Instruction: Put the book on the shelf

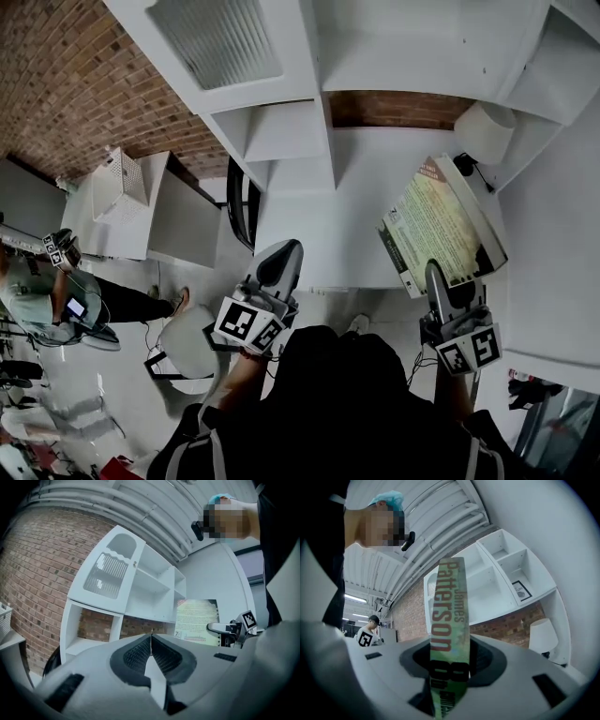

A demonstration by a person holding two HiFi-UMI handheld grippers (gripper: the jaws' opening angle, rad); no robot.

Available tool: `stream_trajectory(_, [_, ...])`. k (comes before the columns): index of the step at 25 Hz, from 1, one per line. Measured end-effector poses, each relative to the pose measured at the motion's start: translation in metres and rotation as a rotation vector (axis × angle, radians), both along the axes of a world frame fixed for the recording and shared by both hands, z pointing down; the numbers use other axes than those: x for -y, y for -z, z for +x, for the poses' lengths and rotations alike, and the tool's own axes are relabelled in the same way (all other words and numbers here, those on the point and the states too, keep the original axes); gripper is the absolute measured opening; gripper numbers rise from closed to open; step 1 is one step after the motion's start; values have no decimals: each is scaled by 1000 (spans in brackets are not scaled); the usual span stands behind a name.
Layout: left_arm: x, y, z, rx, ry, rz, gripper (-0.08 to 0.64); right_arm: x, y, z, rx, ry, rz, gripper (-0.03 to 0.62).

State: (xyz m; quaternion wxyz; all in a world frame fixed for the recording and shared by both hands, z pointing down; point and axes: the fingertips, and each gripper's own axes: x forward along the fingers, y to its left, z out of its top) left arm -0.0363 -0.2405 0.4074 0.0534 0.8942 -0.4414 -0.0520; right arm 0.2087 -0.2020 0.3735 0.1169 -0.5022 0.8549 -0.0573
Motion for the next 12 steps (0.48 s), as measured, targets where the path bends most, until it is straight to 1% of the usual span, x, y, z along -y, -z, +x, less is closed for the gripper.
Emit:
stream_trajectory(5, [18,15,-8,22,23,45,20,31,14,-12,-2,48,34,164])
stream_trajectory(12, [40,48,-20,66,37,136,20,64,44,-29,-14,51,90,164])
